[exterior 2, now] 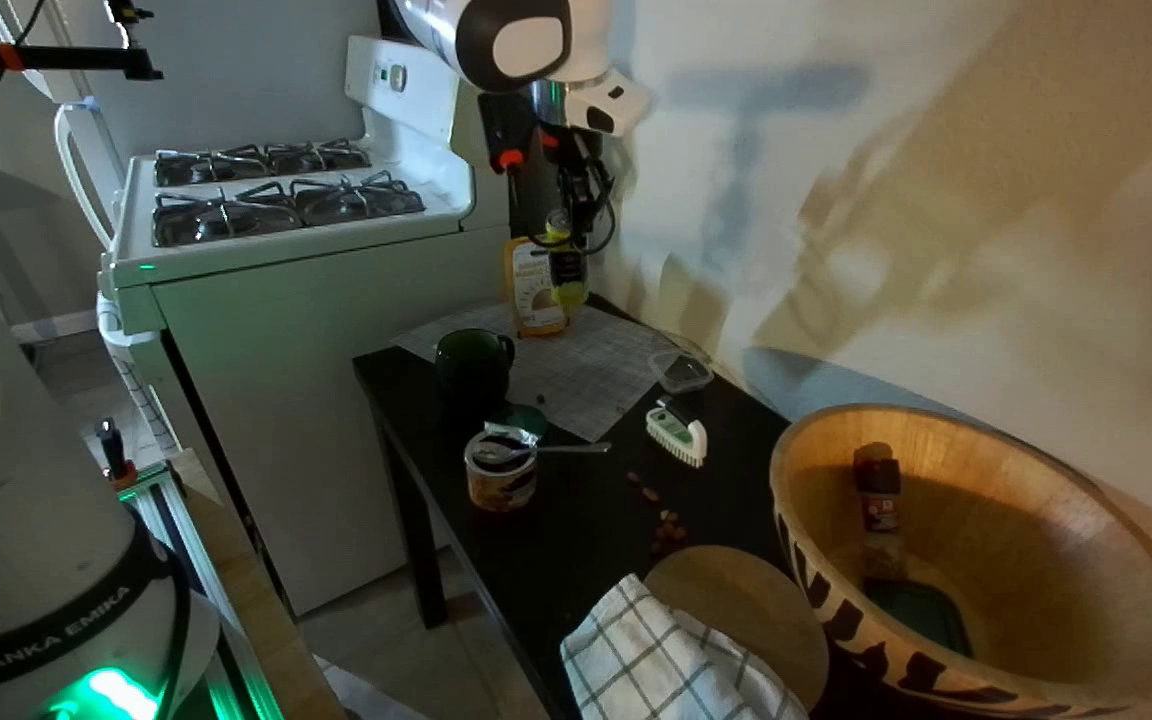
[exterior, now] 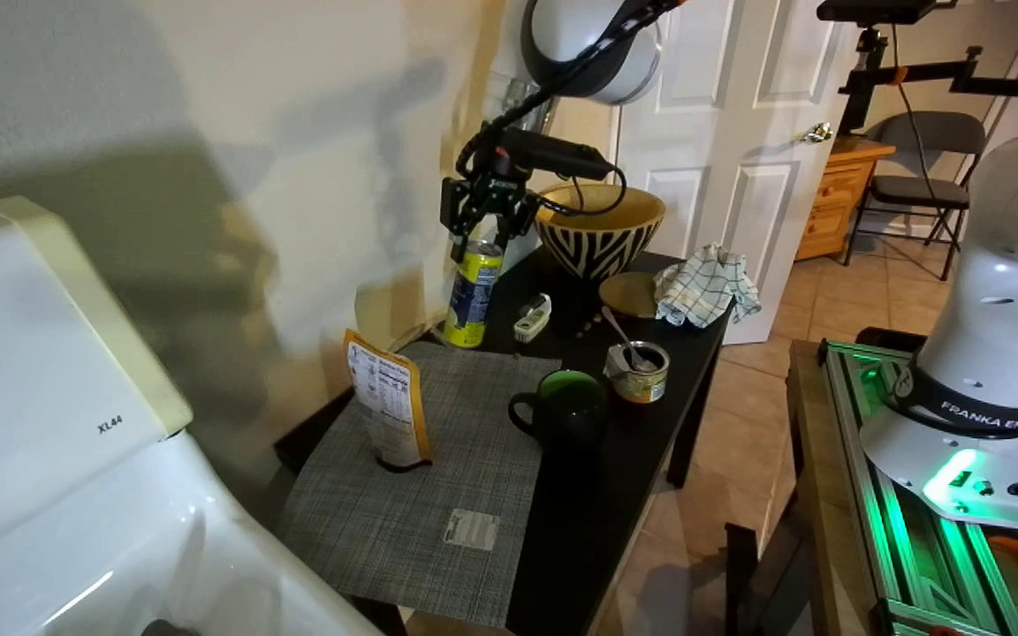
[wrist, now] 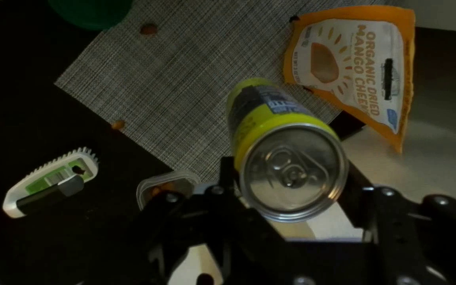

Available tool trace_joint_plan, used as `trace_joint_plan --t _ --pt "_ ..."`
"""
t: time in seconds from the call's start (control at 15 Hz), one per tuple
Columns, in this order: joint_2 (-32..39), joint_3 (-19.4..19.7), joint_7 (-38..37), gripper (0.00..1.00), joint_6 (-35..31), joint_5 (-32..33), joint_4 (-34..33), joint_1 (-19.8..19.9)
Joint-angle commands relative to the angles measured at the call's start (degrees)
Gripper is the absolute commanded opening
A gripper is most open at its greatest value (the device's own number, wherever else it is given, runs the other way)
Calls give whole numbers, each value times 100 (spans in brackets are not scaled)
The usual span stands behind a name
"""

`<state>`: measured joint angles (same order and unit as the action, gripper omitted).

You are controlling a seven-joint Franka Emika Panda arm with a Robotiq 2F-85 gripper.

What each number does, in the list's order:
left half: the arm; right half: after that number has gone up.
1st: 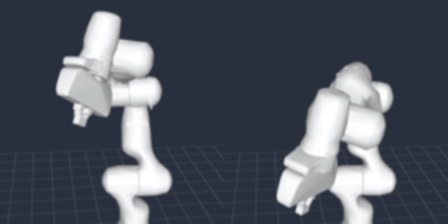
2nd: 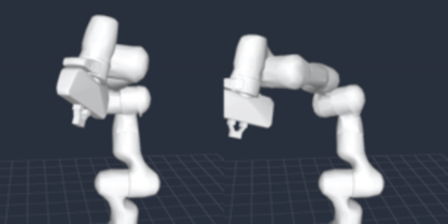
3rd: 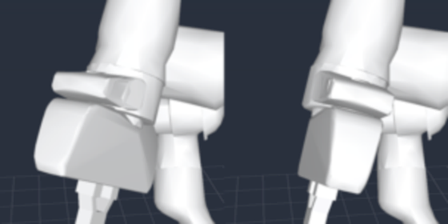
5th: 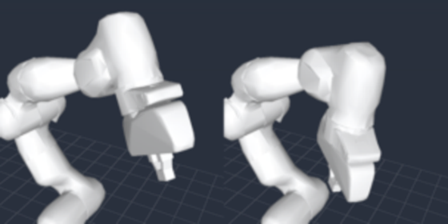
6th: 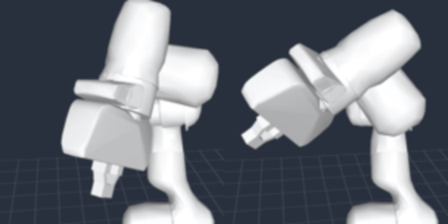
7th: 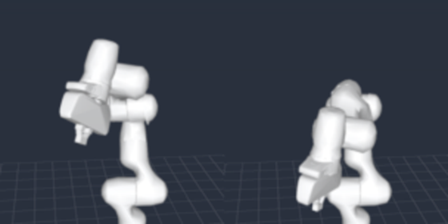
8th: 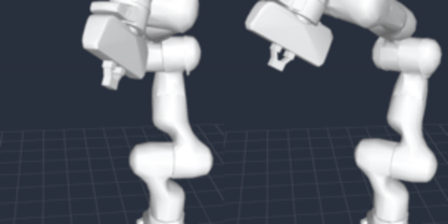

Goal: Remove the yellow can from the black mug.

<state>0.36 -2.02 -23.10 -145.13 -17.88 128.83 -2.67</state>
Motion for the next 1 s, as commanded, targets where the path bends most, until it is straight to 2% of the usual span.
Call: trace_joint_plan --t 0.0,0.53,0.93 --pt "653 -25 245 38 -48 -454 -372 20" --pt "1646 26 171 38 -115 -343 -760 115" --pt "1867 281 -304 38 -429 492 -826 -198"
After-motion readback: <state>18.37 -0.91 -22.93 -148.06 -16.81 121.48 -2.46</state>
